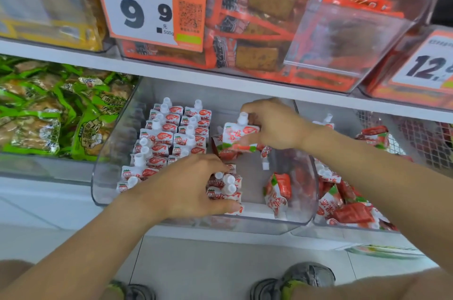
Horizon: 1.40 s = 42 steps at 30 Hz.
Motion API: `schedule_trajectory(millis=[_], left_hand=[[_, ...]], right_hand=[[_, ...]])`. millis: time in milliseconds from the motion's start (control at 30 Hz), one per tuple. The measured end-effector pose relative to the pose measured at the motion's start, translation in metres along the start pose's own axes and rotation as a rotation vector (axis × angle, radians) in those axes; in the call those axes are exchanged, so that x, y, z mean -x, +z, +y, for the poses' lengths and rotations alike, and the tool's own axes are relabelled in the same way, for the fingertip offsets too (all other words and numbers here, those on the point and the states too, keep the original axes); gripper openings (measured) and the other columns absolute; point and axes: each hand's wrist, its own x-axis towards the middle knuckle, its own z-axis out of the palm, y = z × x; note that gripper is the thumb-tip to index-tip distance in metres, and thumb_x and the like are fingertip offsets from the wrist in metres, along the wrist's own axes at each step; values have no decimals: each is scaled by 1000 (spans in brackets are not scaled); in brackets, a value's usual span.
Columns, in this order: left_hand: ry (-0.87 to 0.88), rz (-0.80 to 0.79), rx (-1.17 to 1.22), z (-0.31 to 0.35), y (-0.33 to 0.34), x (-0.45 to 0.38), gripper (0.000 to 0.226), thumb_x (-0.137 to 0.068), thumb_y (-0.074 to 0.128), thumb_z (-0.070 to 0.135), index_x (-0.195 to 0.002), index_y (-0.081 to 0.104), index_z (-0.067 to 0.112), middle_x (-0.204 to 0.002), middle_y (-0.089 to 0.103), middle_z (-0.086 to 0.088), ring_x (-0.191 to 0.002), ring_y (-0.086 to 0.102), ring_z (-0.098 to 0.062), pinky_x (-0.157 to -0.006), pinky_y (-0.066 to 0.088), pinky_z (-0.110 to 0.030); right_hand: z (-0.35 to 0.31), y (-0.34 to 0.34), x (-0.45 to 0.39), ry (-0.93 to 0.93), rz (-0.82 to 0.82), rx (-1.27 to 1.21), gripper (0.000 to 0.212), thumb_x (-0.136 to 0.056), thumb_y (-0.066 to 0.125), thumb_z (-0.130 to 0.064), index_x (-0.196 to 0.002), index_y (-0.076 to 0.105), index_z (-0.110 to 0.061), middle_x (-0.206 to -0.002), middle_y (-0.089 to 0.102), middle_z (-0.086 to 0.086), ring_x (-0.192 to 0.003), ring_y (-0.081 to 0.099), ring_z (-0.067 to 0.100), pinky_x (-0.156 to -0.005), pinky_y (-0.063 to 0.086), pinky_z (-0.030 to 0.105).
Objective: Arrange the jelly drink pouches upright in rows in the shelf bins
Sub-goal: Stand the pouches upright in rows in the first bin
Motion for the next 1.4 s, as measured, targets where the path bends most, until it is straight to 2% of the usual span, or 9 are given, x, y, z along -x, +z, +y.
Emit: schedule_trajectory(millis=[100, 300, 433, 533, 633, 767, 867, 967, 1400], left_hand=[[21, 20, 14, 1, -2, 1, 72, -67, 64, 75, -125, 59, 33, -117, 60, 23, -99, 51, 10, -84, 39, -4], [24, 24, -4, -2, -4, 2, 78, -69, 57, 80, -134, 48, 39, -131, 52, 21, -118, 49, 3, -99, 44, -23], [-33, 143, -15, -3, -4, -3, 60, -85, 47, 67, -132, 49, 29, -123, 50, 16, -109, 52, -3, -91, 45, -22], [-27, 141, -54, -3, -2, -10, 57, -92, 48, 56, -141, 41, 28, -137, 46, 13, -119, 50, -7, -96, 44, -23], [-13, 87, -84, -2, -3, -14, 53, -95, 45, 52, -143, 38, 33, -135, 53, 9, -114, 56, -12, -90, 50, -31], [-33, 71, -72, -5, -4, -14, 50, -94, 46, 53, -139, 43, 33, -131, 57, 8, -105, 60, -12, -85, 51, -30], [-21, 74, -50, -7, -1, -13, 44, -94, 48, 51, -134, 48, 31, -122, 61, 8, -94, 62, -12, -82, 51, -32], [-7, 71, -40, -8, 2, -14, 39, -95, 48, 48, -130, 48, 31, -111, 62, 7, -90, 61, -12, -79, 52, -35], [-8, 37, -10, 1, 1, 5, 57, -95, 48, 47, -147, 31, 29, -139, 49, 8, -118, 52, -11, -97, 41, -22]], right_hand=[[-2, 36, -5, 55, -203, -189, 25, -76, 83, -23, -97, 70, -18, -86, 70, -3, -79, 64, 14, -76, 51, 28], [-7, 53, -19, -37, -265, -165, 9, -88, 71, -18, -97, 72, -17, -88, 71, -4, -84, 65, 15, -77, 53, 30], [8, 42, -23, 49, -517, -358, 30, -90, 66, -3, -111, 70, -25, -107, 73, -10, -97, 68, 2, -89, 53, 23], [17, 21, -33, 137, -444, -497, 39, -89, 56, 13, -116, 67, -12, -114, 71, 8, -105, 69, 18, -93, 56, 34], [27, 8, -50, 171, -211, -278, 30, -92, 58, -2, -118, 65, -15, -112, 68, 1, -97, 65, 13, -93, 54, 32], [31, 24, -75, 149, -282, -59, 20, -91, 63, -13, -111, 62, -15, -104, 59, 0, -81, 55, 11, -74, 49, 24], [23, 42, -90, 174, -401, 107, 69, -77, 82, -27, -136, 51, -11, -127, 60, 3, -110, 59, 20, -95, 50, 30], [13, 55, -92, 176, -464, 238, 89, -70, 86, -27, -145, 40, -15, -136, 54, 2, -114, 58, 26, -94, 52, 36], [8, 46, -82, 137, -445, 131, 54, -80, 76, -47, -125, 57, -23, -112, 48, -7, -97, 54, 18, -78, 42, 26]])
